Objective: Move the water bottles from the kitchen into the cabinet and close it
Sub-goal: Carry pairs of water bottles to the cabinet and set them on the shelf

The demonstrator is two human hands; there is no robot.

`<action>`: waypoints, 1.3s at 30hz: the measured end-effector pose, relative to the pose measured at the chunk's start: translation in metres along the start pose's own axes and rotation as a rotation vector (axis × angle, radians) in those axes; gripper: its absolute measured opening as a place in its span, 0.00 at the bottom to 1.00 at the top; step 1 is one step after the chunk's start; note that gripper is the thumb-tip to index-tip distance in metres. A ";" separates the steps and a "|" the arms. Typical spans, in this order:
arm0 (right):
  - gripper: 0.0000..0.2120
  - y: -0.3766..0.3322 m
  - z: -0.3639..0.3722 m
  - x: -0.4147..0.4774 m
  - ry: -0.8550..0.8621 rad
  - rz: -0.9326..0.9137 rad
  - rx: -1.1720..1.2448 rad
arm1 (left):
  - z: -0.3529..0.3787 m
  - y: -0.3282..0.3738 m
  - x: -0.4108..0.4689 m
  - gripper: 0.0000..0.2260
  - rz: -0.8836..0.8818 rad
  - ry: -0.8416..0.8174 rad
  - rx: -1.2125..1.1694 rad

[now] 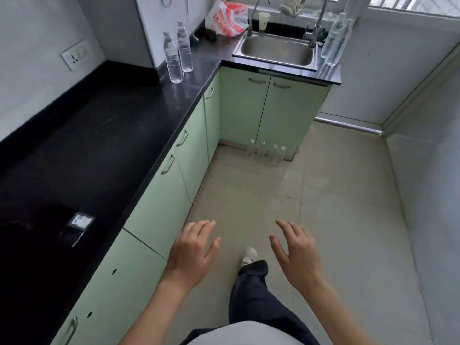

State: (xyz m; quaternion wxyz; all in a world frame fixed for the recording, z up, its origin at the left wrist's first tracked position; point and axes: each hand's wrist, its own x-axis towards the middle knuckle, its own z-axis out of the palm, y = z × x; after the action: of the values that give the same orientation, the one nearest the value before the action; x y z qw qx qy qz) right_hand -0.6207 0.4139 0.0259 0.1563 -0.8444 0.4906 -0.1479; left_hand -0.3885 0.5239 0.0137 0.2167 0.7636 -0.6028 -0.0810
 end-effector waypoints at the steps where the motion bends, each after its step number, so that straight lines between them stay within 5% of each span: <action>1: 0.25 0.007 0.002 0.029 -0.015 -0.017 0.000 | 0.005 -0.001 0.019 0.22 -0.022 -0.001 0.003; 12: 0.25 0.018 -0.037 0.349 -0.023 -0.249 0.053 | -0.043 -0.010 0.292 0.22 -0.198 0.219 0.023; 24: 0.23 0.000 0.061 0.542 -0.193 -0.270 0.024 | 0.004 -0.139 0.442 0.25 -0.411 0.119 -0.010; 33: 0.20 -0.072 0.075 0.734 -0.151 -0.373 0.052 | -0.066 -0.227 0.602 0.24 -0.439 0.248 0.054; 39: 0.19 -0.100 0.099 0.844 -0.209 -0.511 0.099 | -0.073 -0.267 0.658 0.25 -0.612 0.316 0.061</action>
State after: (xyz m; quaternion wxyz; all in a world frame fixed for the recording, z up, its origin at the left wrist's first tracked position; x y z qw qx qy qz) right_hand -0.1018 -0.2662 0.0582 0.2050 -0.9427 0.2352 -0.1183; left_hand 0.0471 -0.0404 0.0554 0.2503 0.9182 -0.3071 -0.0050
